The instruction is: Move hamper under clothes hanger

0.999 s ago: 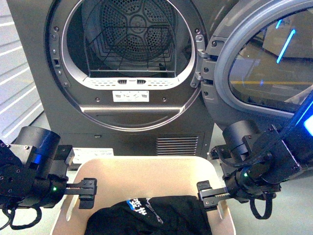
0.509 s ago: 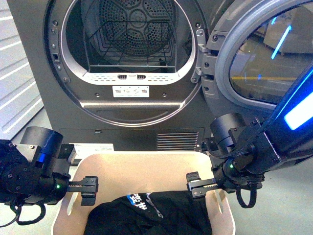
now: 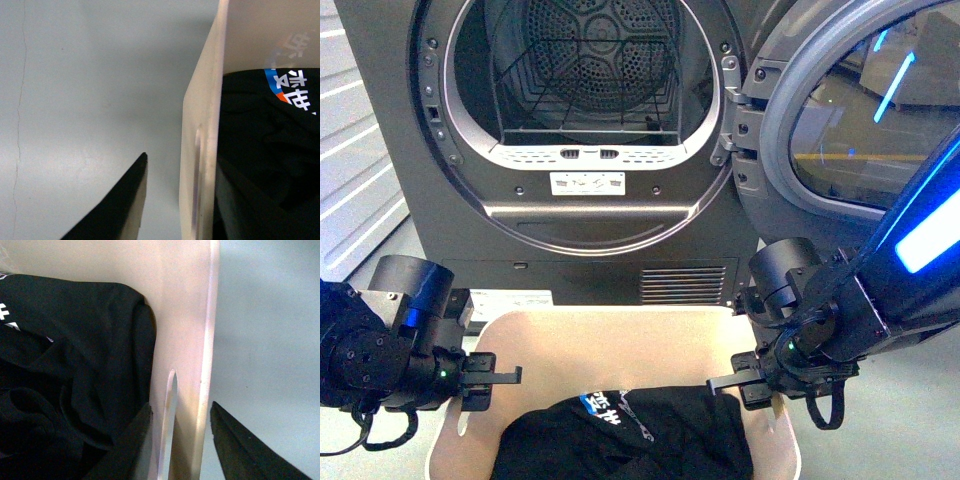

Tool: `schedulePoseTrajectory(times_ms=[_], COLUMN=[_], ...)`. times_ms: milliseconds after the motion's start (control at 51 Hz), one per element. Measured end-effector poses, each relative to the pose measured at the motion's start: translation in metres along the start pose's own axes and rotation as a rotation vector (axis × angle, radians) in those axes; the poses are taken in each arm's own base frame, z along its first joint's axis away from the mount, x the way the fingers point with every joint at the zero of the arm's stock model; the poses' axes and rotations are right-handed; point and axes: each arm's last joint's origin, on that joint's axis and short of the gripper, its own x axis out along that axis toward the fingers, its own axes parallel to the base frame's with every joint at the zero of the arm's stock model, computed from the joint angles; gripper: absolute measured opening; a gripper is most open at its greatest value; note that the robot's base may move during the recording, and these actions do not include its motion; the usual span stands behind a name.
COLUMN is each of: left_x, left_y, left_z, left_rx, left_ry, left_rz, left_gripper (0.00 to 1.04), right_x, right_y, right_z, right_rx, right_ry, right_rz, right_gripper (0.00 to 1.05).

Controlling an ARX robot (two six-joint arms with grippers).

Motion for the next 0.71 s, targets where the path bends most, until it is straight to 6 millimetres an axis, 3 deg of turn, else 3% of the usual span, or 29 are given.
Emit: schedulePoseTrajectory(times_ms=[137,235,705], left_x=[0.0,0.0,-0.015], left_y=[0.0,-0.002,0.001], left_z=[0.0,0.0,0.004], left_rx=[-0.007,-0.007,-0.008], left_ry=[0.0,0.0,0.004], left_rz=[-0.004,-0.012,-0.015], left_gripper=[0.15,0.04,0.04], right_x=[0.001,0.001,-0.015], right_y=[0.0,0.001,-0.003], right_z=[-0.001,-0.002,-0.002], right_rx=[-0.002,0.007,0.006], right_ry=[0.005,0.01,0.007], right_rz=[-0.006,-0.007,-0.005], right_gripper=[0.1,0.03,0.03])
